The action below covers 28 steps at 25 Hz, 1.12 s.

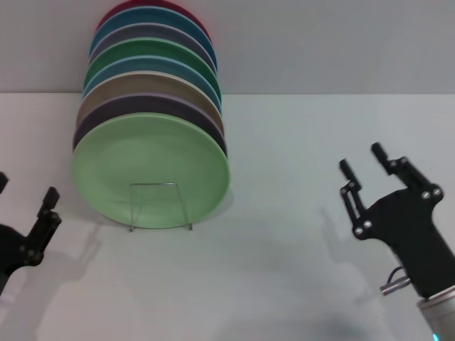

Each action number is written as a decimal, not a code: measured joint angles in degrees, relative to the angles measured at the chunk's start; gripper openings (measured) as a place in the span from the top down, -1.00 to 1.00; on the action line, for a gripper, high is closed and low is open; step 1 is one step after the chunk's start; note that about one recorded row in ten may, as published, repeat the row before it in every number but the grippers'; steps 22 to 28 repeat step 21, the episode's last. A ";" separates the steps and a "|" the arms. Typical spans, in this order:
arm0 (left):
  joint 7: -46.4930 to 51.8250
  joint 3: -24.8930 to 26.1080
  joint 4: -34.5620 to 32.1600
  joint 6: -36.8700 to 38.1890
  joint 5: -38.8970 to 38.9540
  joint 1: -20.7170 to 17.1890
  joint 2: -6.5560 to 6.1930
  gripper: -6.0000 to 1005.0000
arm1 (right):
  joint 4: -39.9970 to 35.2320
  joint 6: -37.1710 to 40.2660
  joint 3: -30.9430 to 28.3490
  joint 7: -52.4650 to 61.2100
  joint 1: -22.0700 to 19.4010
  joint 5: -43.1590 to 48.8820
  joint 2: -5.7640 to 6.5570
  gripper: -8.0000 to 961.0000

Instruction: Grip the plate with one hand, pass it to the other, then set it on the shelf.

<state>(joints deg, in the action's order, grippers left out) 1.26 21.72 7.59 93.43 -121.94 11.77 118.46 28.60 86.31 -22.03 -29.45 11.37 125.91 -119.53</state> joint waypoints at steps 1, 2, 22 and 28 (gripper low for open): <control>0.32 0.95 1.39 0.40 0.13 -1.06 0.04 -0.36 | -0.08 0.00 -1.09 0.03 -0.07 -0.33 0.00 -0.01; 0.97 1.64 2.03 0.49 0.14 -1.32 0.07 -0.44 | -0.08 0.00 -1.09 0.03 -0.07 -0.33 0.00 -0.01; 17.95 9.95 2.24 -3.12 0.22 2.16 -0.05 -0.44 | -10.60 2.07 -7.80 35.54 2.47 -8.21 0.47 -0.05; 17.95 9.95 2.24 -3.12 0.22 2.16 -0.05 -0.44 | -10.60 2.07 -7.80 35.54 2.47 -8.21 0.47 -0.05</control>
